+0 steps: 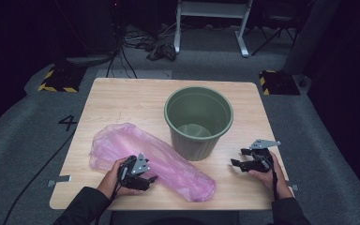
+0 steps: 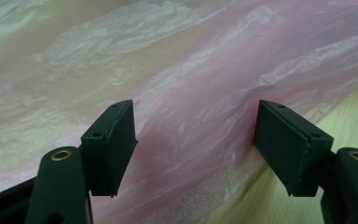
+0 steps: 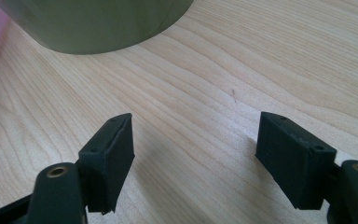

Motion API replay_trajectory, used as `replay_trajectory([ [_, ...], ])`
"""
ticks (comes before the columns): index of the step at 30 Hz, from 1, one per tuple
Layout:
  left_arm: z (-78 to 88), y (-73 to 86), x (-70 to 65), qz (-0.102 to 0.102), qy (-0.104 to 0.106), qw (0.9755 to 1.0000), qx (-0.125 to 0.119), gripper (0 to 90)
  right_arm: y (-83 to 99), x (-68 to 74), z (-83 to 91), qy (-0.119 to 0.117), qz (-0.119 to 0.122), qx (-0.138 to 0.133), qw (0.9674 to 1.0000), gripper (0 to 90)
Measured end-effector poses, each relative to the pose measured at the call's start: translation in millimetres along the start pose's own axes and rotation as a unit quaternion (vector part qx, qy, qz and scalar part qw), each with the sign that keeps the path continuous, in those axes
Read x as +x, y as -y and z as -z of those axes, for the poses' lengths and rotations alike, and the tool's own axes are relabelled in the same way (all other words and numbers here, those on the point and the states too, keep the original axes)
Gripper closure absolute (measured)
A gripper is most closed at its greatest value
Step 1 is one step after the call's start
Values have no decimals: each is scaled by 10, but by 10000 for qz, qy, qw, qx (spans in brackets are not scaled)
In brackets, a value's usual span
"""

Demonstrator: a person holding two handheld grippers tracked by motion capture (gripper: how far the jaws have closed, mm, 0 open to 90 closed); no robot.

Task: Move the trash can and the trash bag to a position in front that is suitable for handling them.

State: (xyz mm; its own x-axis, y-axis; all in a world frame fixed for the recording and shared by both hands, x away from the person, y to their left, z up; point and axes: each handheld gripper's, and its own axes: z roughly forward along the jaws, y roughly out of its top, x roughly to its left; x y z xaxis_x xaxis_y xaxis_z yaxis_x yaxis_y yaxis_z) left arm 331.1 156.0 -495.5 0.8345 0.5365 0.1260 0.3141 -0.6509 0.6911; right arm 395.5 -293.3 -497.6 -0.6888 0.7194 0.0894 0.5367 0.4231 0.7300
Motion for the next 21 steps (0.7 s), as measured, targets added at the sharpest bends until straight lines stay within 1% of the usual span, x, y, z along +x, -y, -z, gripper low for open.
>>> replay_trajectory([
  [3,-88,-99,-46,-33,-22,10000,-7,274,3,-2,1,-9,-9,-9,10000,277],
  [6,-148,-195,-103,-129,-21,9999,55,257,8,-5,4,-15,-5,-17,10000,277],
  [7,-151,-226,-120,-162,-69,9998,65,238,10,-7,6,-21,-6,-18,10000,277],
  [8,-145,-256,-128,-235,-86,9997,39,222,12,-8,8,-17,-12,-18,10000,277],
  [10,-83,-307,-123,-295,-134,9995,-47,184,16,-10,10,-21,-15,-29,10000,277],
  [11,-49,-324,-106,-254,-97,9996,-69,175,18,-9,11,-17,-18,-36,10000,277],
  [12,-19,-335,-78,-250,-103,9996,-83,155,21,-13,14,-30,-4,-37,10000,277],
  [13,5,-338,-44,-230,-122,9996,-96,160,22,-15,15,-38,-3,-38,10000,277],
  [15,29,-330,37,-182,21,9998,14,159,23,-20,17,-58,-1,-36,10000,277],
  [16,34,-317,68,-257,111,9996,95,160,22,-20,18,-63,10,-27,10000,277],
  [17,39,-304,93,-370,166,9989,234,159,23,-19,20,-59,28,-20,10000,277],
  [18,40,-289,117,-386,251,9984,339,159,24,-18,22,-64,32,-14,10000,277],
  [19,52,-268,138,-347,310,9982,384,162,26,-18,24,-72,31,-17,10000,277],
  [20,73,-248,153,-339,351,9982,349,162,28,-18,26,-72,27,-14,10000,277],
  [21,99,-226,162,-294,343,9985,323,160,29,-18,27,-73,28,-15,10000,277],
])
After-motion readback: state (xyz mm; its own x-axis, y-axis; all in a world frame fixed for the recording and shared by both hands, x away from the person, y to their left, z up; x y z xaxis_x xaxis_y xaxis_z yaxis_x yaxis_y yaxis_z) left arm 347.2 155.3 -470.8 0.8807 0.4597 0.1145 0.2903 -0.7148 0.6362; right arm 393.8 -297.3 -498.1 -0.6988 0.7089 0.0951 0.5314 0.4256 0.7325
